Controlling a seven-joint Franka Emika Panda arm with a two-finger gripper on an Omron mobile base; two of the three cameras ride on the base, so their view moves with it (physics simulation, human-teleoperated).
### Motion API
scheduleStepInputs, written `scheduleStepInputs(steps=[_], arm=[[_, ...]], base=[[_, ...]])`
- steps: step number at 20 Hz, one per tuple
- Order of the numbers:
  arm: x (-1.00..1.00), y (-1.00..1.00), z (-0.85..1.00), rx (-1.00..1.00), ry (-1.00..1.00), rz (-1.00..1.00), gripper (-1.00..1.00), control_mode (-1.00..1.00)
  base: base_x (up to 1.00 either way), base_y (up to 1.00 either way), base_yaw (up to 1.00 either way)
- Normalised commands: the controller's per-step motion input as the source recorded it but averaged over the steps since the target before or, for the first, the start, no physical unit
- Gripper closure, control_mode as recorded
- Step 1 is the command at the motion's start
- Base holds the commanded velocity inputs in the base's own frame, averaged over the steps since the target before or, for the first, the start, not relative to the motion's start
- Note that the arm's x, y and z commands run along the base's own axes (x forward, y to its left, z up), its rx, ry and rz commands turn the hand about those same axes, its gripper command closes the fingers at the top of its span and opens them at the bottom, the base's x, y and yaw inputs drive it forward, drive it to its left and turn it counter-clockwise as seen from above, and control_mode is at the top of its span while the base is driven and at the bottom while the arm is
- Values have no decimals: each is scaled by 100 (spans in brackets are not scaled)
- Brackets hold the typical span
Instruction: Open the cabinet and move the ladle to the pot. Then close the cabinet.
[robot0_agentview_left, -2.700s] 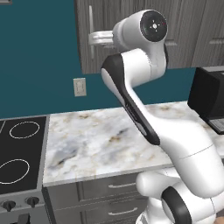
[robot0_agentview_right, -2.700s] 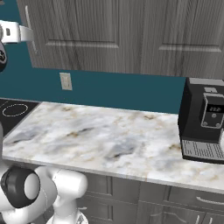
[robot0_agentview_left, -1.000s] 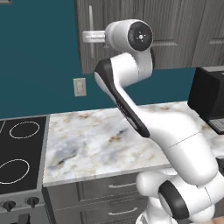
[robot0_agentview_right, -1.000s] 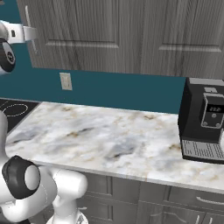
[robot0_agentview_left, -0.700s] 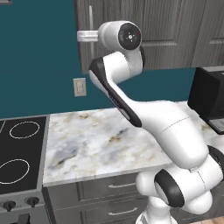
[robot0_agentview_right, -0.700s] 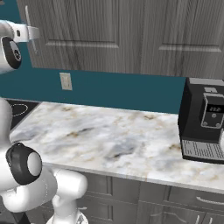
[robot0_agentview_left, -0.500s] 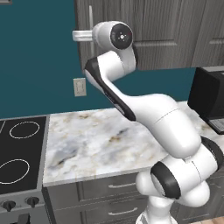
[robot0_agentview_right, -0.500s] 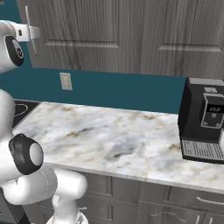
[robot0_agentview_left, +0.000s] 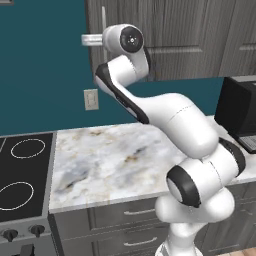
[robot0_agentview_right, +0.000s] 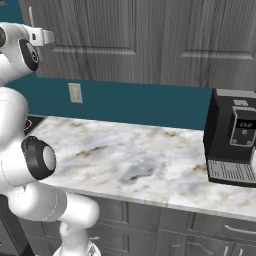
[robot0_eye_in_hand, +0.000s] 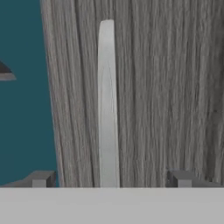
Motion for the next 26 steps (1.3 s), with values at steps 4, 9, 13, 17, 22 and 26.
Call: scheduleStepInputs(steps=[4,9,13,17,22,26], arm=[[65,4,-1,0,3,0,-100,-100],[70,5,-4,0,2,0,-100,-100],[58,18,-12,-1,0,0,-100,-100],[51,2,-55,-5,0,0,100,-100],[18,-20,-86,-6,-2,0,100,-100],[0,-43,-91,-1,-12,1,100,-100]], base=[[0,0,0],[0,0,0],[0,0,0],[0,0,0],[0,0,0],[0,0,0]])
